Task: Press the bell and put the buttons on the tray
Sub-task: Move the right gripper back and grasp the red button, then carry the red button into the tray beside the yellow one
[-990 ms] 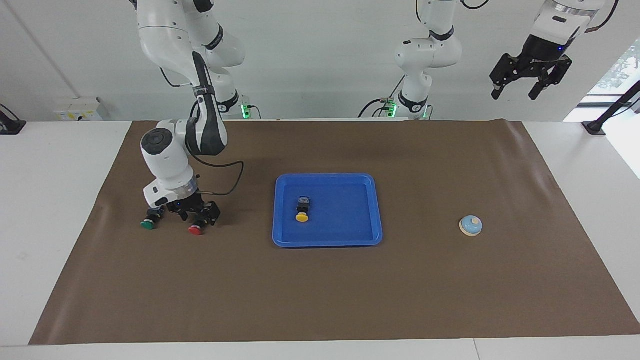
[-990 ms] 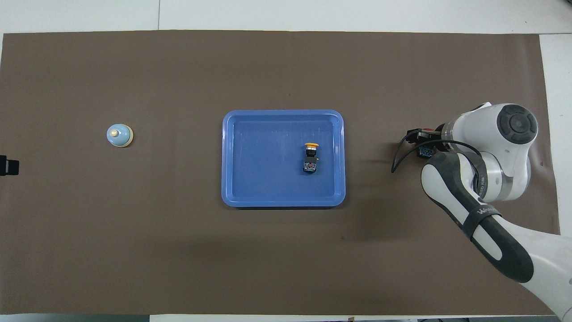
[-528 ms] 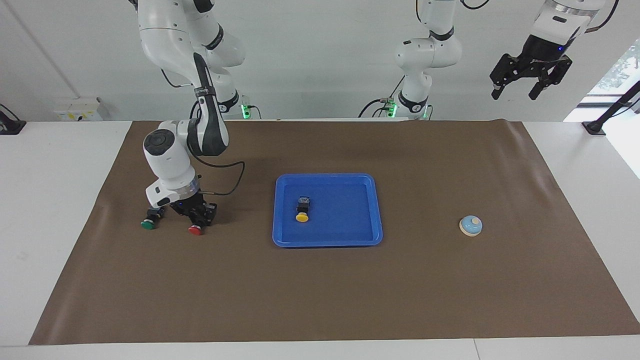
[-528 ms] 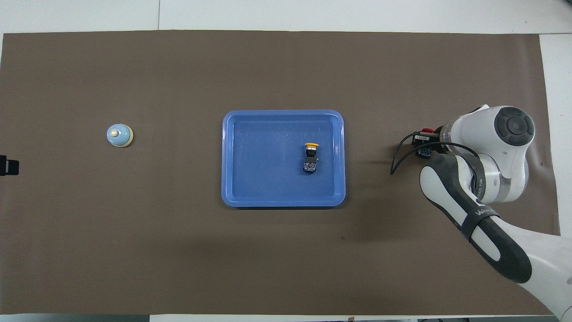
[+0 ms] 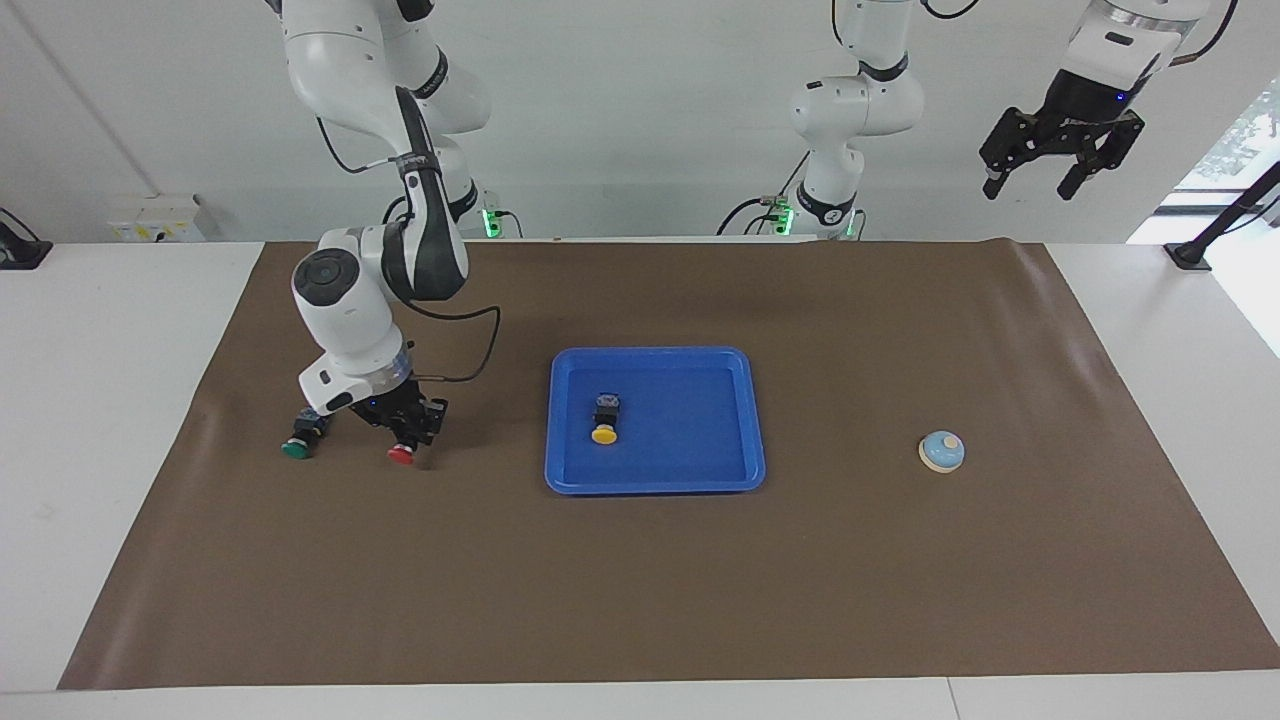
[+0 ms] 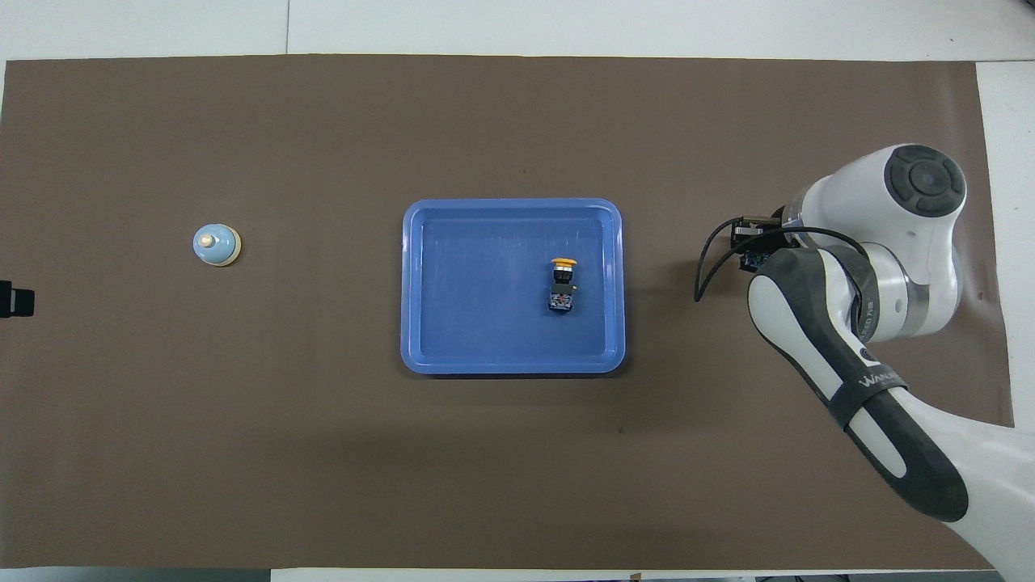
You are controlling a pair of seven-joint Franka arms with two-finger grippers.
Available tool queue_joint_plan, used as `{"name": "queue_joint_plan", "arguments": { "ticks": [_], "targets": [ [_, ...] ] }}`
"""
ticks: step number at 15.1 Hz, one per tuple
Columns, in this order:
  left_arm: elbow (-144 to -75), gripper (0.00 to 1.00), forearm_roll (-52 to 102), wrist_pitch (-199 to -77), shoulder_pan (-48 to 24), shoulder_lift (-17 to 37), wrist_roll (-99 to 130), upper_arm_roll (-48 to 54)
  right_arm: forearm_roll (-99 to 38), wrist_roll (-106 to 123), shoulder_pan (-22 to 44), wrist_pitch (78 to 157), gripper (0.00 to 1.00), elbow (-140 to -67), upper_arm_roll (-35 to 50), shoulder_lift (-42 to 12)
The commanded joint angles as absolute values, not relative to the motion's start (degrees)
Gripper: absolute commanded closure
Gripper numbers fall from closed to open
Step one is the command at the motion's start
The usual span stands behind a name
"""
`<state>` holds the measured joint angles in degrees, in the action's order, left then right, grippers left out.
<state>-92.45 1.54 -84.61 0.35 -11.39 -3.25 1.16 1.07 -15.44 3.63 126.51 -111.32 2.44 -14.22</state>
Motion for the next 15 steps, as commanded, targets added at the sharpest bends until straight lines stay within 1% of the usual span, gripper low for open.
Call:
{"name": "queue_joint_plan", "arguments": {
  "ticks": [1,3,5,7,8,10,11,12,15],
  "targets": [
    [-92.99,0.0,2.29,-84.29,0.18,-11.95,-3.43,0.79,0.53,-21.33,8.94,115.35,1.0,-100.4,2.99,-15.37],
    [-92.99,0.0,2.29,-84.29,0.18,-11.95,-3.43,0.79,0.44,-27.39,14.74,111.37,1.0,-95.56,3.08,-16.61],
    [-92.99,0.0,2.29,-84.29,0.18,-11.95,-3.43,0.79,-0.78,-31.01,19.66,111.97,1.0,-94.48,3.16,-17.14],
    [-92.99,0.0,2.29,-84.29,0.26,-11.95,-3.43,0.79,-3.77,-31.46,23.19,112.41,1.0,-94.22,3.08,-17.66],
    [-92.99,0.0,2.29,-84.29,0.18,-11.95,-3.43,0.79,-3.69,-33.03,24.68,112.5,1.0,-93.87,2.99,-18.8],
    [-92.99,0.0,2.29,-84.29,0.26,-11.95,-3.43,0.79,-3.08,-37.77,27.85,112.59,1.0,-90.28,2.9,-22.74],
    [-92.99,0.0,2.29,-84.29,0.18,-11.95,-3.43,0.79,-2.82,-40.06,29.51,113.37,1.0,-88.7,2.81,-25.03],
    [-92.99,0.0,2.29,-84.29,0.26,-11.95,-3.43,0.79,-1.86,-41.82,30.84,117.03,1.0,-88.51,2.73,-26.35],
    [-92.99,0.0,2.29,-84.29,0.18,-11.95,-3.43,0.79,-1.14,-42.63,32.07,122.23,1.0,-88.77,2.72,-29.88]
  ]
}}
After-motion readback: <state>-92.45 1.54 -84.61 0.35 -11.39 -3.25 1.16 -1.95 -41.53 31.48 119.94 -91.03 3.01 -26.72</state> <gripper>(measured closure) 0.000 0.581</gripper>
